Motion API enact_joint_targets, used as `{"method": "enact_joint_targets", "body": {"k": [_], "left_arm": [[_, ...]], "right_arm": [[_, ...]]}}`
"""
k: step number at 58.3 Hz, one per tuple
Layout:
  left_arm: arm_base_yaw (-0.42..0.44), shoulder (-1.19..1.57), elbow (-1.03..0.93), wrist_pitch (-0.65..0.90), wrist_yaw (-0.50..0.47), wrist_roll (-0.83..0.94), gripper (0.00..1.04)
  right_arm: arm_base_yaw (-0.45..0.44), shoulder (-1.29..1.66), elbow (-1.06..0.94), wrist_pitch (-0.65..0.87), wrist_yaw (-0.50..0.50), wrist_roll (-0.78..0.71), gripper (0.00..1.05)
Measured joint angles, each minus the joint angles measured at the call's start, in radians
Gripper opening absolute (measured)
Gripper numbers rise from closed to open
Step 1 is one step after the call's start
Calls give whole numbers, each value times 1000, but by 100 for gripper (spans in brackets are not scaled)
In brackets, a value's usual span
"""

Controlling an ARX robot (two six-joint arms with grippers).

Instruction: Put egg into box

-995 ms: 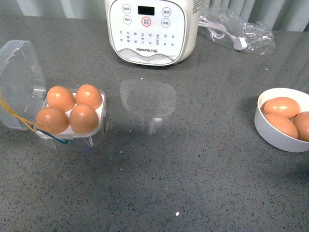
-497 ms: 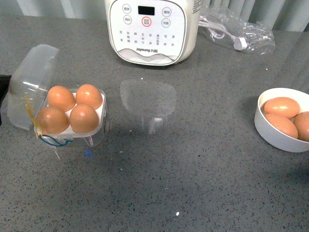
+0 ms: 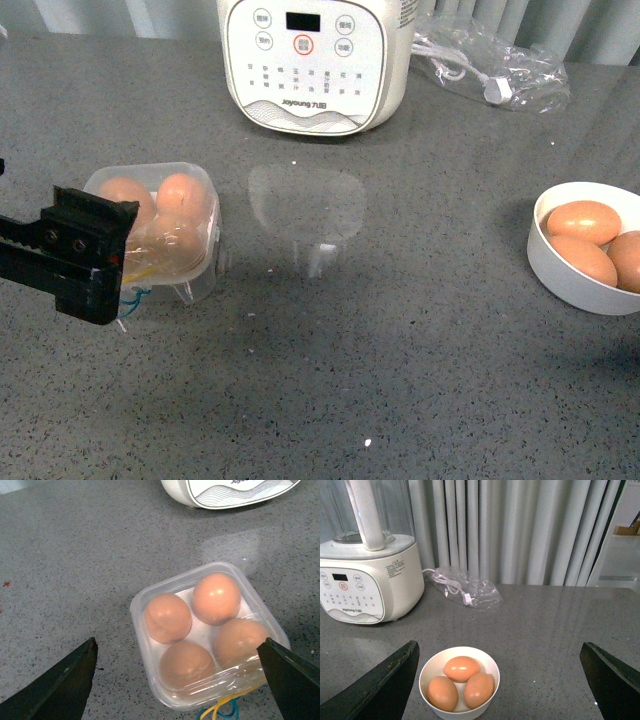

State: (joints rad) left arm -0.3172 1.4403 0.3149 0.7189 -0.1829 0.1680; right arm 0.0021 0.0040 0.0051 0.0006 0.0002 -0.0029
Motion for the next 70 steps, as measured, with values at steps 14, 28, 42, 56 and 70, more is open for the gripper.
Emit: {"method": "enact_joint_targets", "body": {"k": [14,28,42,56,70], "left_arm": [[41,-119,2,-79,26,-18,98],[101,-293,-4,-91,104,-102,98],[140,-320,-148,223,10,-154,61],[197,-423,-253,212,66,-166,20],[305,-660,-285,27,175,-170,4]], "right_arm": [[0,0,0,0,0,0,97],[0,0,0,0,0,0,97],[0,0,0,0,1,0,97],[0,0,0,0,1,0,97],[0,0,0,0,0,0,97]]}}
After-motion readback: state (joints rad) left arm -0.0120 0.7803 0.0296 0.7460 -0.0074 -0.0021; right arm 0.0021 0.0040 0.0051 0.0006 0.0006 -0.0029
